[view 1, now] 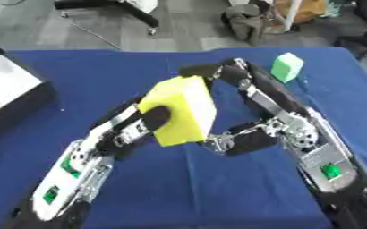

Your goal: Pick up the objects with one hand, pass them to the other hand, and then place them into the box on the other side of the table.

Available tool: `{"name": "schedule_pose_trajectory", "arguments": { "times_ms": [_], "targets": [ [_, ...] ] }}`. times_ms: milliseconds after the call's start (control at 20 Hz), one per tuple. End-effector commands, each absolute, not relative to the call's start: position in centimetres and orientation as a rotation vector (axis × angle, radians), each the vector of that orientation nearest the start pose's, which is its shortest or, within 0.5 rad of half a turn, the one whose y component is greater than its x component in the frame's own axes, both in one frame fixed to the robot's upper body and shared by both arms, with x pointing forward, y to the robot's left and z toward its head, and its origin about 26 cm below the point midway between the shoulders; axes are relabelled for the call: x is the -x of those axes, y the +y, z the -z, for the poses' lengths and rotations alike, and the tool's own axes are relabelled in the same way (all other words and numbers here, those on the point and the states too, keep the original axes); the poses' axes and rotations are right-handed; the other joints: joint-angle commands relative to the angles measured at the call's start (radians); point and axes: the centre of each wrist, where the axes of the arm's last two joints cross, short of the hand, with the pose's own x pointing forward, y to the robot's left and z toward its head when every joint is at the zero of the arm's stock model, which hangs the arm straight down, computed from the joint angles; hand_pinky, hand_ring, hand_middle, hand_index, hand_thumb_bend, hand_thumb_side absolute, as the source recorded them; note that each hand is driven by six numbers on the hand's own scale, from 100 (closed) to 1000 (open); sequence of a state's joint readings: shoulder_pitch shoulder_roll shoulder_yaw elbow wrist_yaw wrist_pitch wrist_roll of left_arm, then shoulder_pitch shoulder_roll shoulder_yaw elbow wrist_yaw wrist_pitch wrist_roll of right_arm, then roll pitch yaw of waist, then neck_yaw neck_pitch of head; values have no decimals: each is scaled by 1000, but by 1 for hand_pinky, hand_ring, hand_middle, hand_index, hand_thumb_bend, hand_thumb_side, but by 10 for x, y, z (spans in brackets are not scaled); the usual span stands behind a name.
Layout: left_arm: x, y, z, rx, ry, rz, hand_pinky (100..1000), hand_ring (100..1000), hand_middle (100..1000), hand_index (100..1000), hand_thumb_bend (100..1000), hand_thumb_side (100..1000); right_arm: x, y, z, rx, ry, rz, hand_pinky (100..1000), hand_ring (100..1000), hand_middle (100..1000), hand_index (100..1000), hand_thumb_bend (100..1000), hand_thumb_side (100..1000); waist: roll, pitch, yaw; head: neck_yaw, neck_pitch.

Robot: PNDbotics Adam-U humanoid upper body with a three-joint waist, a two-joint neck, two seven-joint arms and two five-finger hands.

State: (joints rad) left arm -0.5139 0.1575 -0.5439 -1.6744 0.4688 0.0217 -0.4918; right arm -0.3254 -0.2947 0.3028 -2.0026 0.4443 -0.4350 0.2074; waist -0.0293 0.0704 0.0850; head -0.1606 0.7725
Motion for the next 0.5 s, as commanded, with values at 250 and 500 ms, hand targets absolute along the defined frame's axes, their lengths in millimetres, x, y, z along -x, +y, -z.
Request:
{"name": "schedule_pose_trajectory", "arguments": {
  "times_ms": [250,500],
  "targets": [
    [-314,72,-150,1200,-1725,910,771,369,204,458,100,654,-290,-183,-182,-228,3068,1538,609,547,459,587,100,163,1,-8,-3,1,-2],
    [-315,73,-151,1181,-1727,868,749,331,149,401,100,636,-291,-183,-182,-238,3059,1547,621,560,478,648,100,129,1,-8,-3,1,-2]
  ]
}}
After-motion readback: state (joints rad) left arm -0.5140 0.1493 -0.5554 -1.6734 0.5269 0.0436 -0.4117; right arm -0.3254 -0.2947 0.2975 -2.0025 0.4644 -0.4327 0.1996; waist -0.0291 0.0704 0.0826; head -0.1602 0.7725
